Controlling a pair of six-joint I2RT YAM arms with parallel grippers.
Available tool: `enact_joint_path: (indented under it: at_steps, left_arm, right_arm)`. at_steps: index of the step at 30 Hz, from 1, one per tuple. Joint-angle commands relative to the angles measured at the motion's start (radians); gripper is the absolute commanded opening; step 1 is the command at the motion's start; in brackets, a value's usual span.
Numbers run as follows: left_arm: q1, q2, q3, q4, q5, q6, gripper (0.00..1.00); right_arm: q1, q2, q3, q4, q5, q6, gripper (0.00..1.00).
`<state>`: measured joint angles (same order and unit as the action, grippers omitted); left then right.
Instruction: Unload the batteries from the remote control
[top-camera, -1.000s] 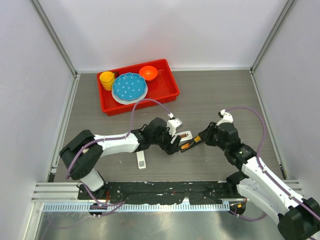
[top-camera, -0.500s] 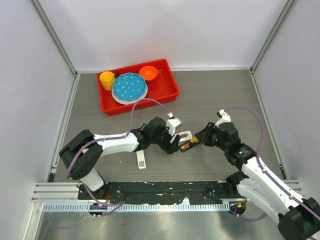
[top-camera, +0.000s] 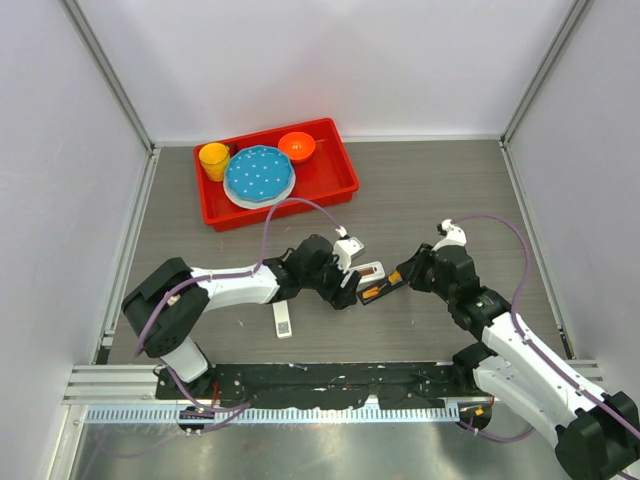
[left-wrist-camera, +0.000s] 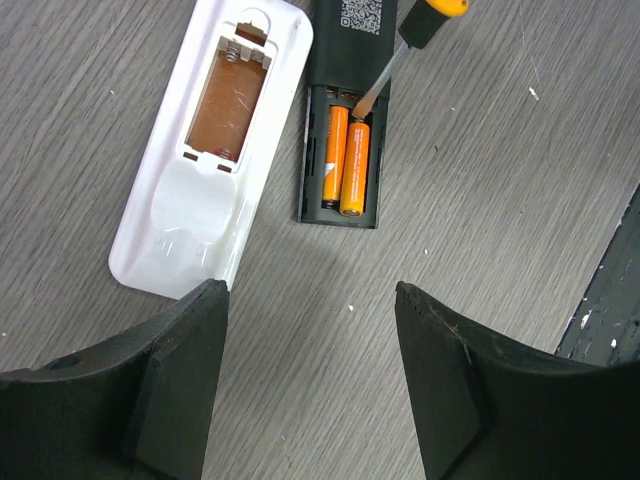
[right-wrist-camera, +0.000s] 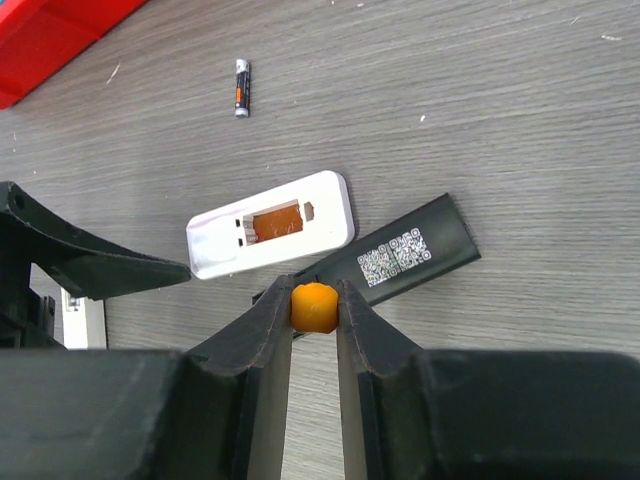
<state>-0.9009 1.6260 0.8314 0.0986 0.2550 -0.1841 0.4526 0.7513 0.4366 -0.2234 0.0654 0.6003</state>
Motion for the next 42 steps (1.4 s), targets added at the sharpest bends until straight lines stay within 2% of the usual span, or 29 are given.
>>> enact_joint_path:
  at_steps: [1,8,20,28,33,42]
  left_arm:
    - [0.005,0.009,0.034,0.018,0.021,-0.006,0.70]
    - [0.003,0.031,0.049,0.007,0.036,-0.008,0.69]
    - [0.003,0.021,0.043,0.012,0.032,-0.008,0.69]
    - [0.005,0.026,0.049,0.015,0.050,-0.011,0.69]
    - [0.025,0.047,0.067,0.019,0.104,-0.034,0.69]
    - [0.053,0.179,0.167,-0.025,0.184,-0.086,0.69]
  right_arm:
    - [0.003,-0.012,-0.021,0.032,-0.002,-0.014,0.01]
    - [0.003,-0.034,-0.021,0.007,-0.044,0.004,0.01]
    - [0.004,0.043,-0.065,0.182,-0.176,0.091,0.01]
    - [0.006,0.040,-0.052,0.213,-0.216,0.124,0.01]
    - [0.006,0.019,-0.044,0.176,-0.162,0.104,0.01]
    - [0.006,-0.041,-0.022,0.078,-0.019,0.059,0.01]
